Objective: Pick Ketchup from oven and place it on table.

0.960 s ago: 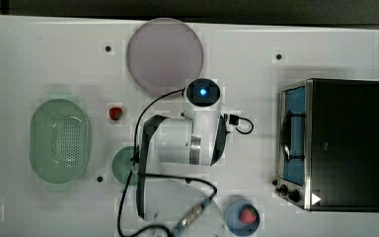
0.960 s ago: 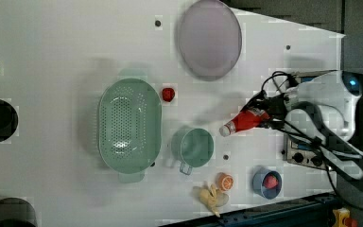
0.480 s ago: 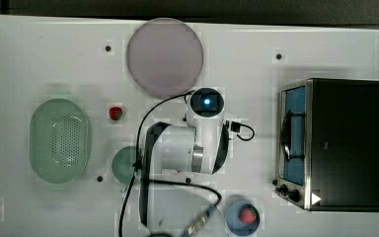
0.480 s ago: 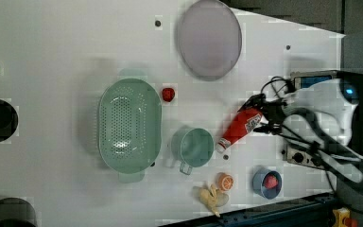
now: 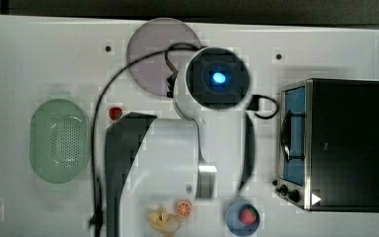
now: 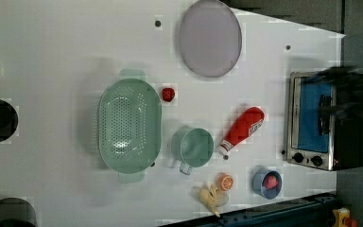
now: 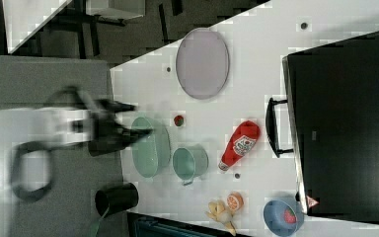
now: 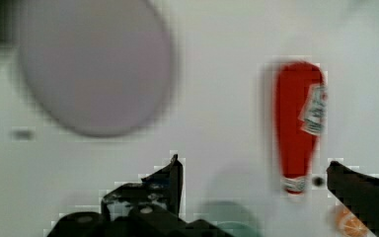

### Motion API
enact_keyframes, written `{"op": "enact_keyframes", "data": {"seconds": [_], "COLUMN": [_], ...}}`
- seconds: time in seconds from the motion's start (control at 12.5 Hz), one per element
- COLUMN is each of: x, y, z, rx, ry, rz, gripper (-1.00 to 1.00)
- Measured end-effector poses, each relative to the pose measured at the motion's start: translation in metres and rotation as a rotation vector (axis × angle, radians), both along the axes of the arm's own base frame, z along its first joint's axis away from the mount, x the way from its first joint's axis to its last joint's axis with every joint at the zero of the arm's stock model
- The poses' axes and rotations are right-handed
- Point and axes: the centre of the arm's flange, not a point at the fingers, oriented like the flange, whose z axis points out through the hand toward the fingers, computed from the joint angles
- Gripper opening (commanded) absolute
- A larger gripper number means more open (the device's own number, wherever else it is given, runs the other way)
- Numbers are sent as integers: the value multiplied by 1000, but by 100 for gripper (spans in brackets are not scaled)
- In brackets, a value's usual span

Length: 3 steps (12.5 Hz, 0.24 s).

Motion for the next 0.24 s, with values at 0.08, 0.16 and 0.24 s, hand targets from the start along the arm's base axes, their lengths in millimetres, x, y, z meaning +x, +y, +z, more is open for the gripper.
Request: {"op": "enact_keyframes", "data": {"seconds": [0.08,0.16,0.24], "x": [-4,-11,-20], "y": [0,-4,-8], "z": [52,94,126], "rx": [9,16,9], "ry": [-76,-120,-124], "rz": [4,5,6], "gripper": [100,100,100]}}
